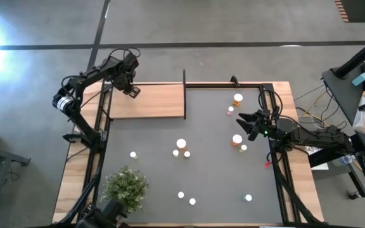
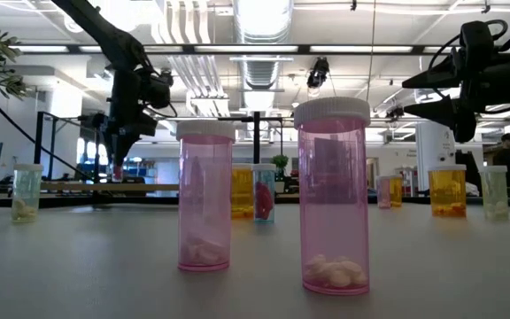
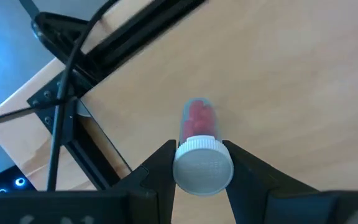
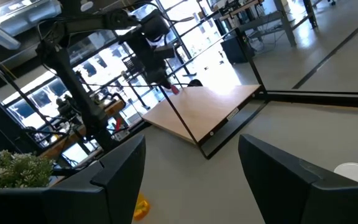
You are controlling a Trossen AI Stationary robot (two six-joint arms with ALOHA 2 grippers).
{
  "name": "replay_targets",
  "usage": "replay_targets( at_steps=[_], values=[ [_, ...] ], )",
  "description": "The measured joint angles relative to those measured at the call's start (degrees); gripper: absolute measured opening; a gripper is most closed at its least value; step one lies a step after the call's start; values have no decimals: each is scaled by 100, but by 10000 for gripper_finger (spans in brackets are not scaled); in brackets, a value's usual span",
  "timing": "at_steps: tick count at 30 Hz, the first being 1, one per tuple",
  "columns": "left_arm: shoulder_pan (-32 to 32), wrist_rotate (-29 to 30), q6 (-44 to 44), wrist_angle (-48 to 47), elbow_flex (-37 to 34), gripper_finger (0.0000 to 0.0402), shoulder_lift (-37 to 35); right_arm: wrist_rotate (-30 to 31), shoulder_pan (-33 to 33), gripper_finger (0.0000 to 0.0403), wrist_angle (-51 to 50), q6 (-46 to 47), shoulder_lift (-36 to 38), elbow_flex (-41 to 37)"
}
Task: Pick and place medicine bottles onto shelf by color
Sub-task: Put the top left blue pill bottle on the shelf
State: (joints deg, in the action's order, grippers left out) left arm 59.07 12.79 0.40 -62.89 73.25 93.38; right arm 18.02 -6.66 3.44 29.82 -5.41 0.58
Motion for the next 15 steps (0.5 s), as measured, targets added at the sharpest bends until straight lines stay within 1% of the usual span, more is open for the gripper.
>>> replay_targets(
  at_steps=[8,15],
  values=[
    [166,-66,466,184,-10,98,33,0,1,247,1,0,0,0],
    [310,-37,623,262,-22,98,35,-2,0,247,0,0,2,0]
  ],
)
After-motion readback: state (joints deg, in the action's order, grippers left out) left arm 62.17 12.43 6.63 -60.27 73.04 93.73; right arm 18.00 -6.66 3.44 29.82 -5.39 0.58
